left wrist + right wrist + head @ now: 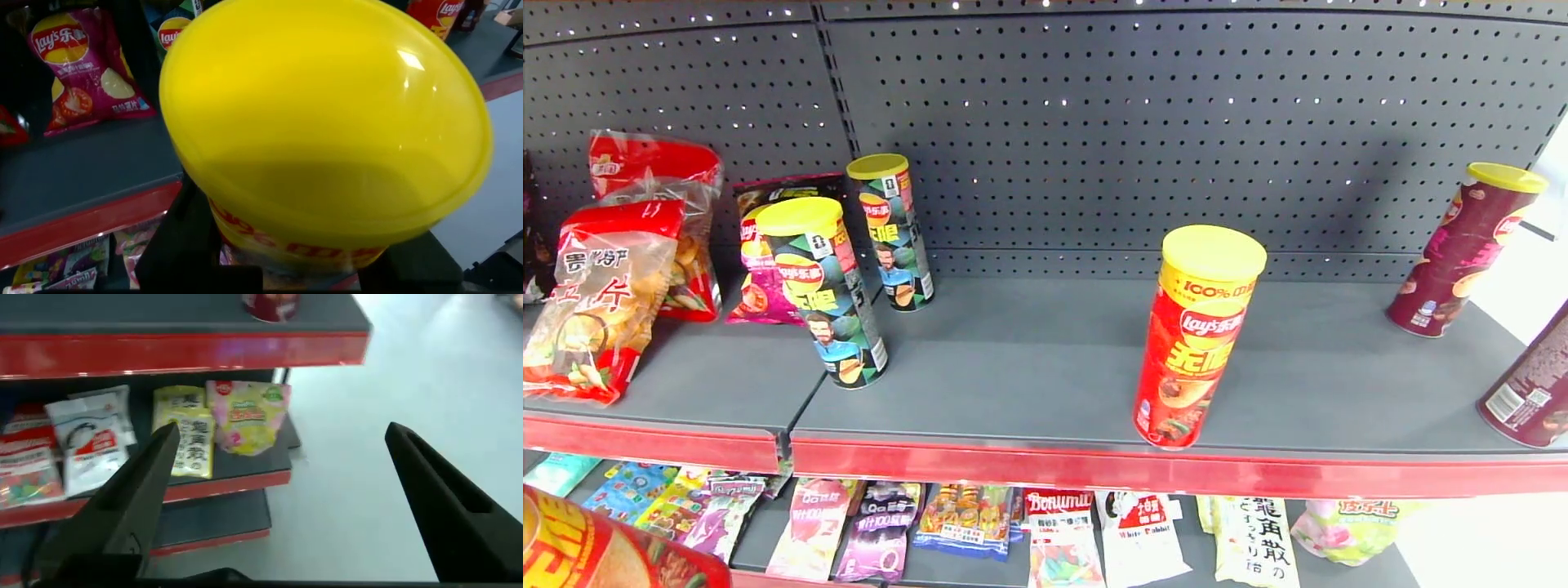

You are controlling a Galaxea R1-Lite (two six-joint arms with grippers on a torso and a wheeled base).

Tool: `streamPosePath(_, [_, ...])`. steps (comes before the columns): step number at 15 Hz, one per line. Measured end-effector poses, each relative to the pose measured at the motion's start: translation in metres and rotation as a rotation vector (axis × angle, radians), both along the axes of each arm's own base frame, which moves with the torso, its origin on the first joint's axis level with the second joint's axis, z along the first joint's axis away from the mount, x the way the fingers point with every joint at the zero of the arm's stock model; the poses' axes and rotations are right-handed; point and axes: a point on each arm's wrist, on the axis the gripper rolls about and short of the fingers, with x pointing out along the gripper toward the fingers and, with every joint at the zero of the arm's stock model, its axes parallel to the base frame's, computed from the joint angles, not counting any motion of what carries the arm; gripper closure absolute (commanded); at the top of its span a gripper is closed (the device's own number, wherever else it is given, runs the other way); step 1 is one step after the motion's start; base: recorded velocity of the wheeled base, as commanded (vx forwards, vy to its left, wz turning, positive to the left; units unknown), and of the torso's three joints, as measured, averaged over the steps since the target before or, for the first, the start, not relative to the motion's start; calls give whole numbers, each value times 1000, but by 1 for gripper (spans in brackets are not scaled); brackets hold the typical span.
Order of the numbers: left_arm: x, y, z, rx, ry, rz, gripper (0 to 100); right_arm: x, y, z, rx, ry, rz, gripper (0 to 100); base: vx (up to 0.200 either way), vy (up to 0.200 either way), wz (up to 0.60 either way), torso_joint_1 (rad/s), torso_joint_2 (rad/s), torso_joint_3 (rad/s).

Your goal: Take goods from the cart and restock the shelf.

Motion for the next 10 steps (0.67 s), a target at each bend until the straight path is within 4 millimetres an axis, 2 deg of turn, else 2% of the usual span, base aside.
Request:
streamPosePath(2, [2,0,2,-1,-3,2,100,-1,-2,-9,-25,-12,-95,0,0,0,0,0,0,0])
streamPosePath(6, [3,0,1,-1,2,4,100,8,-1,-24,7,-54,-87,0,0,0,0,0,0,0])
streamPosePath(8, [4,0,0,-1,1,4,100,18,1,-23,42,-193,-10,0,0,0,0,0,0,0])
streamPosePath(9, [4,0,0,-1,1,4,100,26,4,-30,59,-235,68,0,0,0,0,0,0,0])
streamPosePath(10, [4,0,-1,0,4,4,100,33,8,-45,82,-220,217,0,0,0,0,0,0,0])
